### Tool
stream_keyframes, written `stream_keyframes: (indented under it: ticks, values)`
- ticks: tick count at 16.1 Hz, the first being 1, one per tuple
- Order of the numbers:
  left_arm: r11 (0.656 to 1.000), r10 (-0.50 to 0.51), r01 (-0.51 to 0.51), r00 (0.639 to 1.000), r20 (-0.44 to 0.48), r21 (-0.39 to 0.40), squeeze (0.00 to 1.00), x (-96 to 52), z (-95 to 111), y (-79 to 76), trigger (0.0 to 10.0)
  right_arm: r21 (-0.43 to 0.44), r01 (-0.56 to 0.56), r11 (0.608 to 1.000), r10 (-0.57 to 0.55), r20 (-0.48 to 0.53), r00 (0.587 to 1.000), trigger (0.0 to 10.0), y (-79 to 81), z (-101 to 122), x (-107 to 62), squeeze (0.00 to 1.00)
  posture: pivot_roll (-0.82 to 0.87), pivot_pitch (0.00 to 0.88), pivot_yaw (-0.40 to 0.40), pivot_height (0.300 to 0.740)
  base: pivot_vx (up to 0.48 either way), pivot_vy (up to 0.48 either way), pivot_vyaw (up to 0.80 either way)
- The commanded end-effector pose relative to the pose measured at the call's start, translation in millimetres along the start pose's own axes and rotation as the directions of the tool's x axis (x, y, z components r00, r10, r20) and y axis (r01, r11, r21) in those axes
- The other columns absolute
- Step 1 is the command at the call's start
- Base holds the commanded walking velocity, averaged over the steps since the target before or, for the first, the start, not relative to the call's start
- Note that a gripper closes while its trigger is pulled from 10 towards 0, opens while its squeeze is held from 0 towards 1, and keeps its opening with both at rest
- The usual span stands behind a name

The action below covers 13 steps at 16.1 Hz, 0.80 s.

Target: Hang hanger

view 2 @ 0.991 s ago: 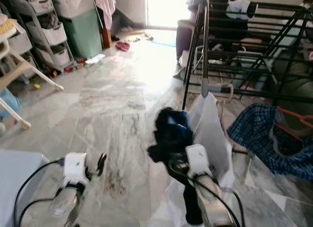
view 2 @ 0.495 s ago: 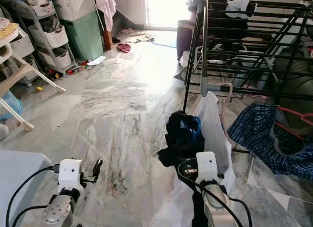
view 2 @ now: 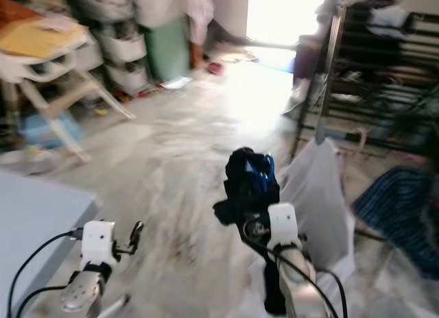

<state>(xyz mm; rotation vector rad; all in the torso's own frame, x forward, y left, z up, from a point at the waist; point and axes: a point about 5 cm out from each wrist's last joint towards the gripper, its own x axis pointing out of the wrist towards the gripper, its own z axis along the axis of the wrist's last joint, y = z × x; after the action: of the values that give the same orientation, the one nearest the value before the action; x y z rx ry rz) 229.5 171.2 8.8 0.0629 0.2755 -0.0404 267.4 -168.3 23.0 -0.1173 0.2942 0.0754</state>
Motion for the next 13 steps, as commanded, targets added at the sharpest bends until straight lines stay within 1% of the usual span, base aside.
stream_keyframes:
  ticks: [1,4,7,9,10,11,12,13]
  values:
    - [1.0,-0.003,0.003,1.0,-0.004,0.012,0.0,0.7,1.1,0.6,10.0,0.004,-0.001,1.0,0.001,0.034,0.999,10.0,0.7,9.1,2.6,0.0,-0.07,0.0,0.011,0.74,-0.247,0.0,0.71]
    - [1.0,-0.003,0.003,1.0,-0.003,0.014,0.0,2.1,1.9,0.6,10.0,0.002,-0.011,1.0,0.011,0.032,0.999,10.0,0.9,8.3,1.9,0.0,-0.07,0.0,0.009,0.74,-0.244,0.0,0.62]
    - [1.0,-0.003,0.003,1.0,-0.001,0.015,0.0,2.5,2.8,0.3,10.0,0.006,0.006,1.0,-0.006,0.026,1.0,10.0,-3.3,9.3,4.0,0.0,-0.07,0.0,0.01,0.74,-0.245,0.0,0.0]
    - [1.0,-0.004,0.004,1.0,0.002,0.014,0.0,2.8,3.8,-0.3,10.0,0.017,0.011,1.0,-0.011,0.01,1.0,10.0,-2.7,9.2,5.9,0.0,-0.07,0.0,0.011,0.74,-0.244,0.0,0.0]
    - [1.0,0.006,-0.007,1.0,-0.001,-0.013,0.0,3.5,5.2,-0.6,10.0,0.046,0.0,0.999,0.0,-0.003,1.0,10.0,-0.6,8.3,6.6,0.0,-0.07,0.0,0.012,0.74,-0.24,0.0,0.0]
    - [1.0,0.008,-0.008,1.0,0.002,-0.023,0.0,4.2,7.0,-0.9,10.0,0.029,0.002,1.0,-0.002,0.002,1.0,10.0,0.2,9.4,6.9,0.0,-0.07,0.0,0.011,0.74,-0.24,0.0,0.0]
    - [1.0,0.007,-0.007,1.0,0.011,-0.02,0.0,5.0,9.6,-1.4,10.0,-0.041,0.002,0.999,-0.002,0.018,1.0,10.0,3.0,11.1,7.1,0.0,-0.07,0.0,0.007,0.74,-0.24,0.0,0.0]
    - [1.0,0.007,-0.007,1.0,0.013,-0.02,0.0,5.3,10.4,-1.7,10.0,-0.065,-0.006,0.998,0.007,0.02,1.0,10.0,4.7,11.3,7.5,0.0,-0.06,0.0,0.005,0.74,0.0,0.0,0.0]
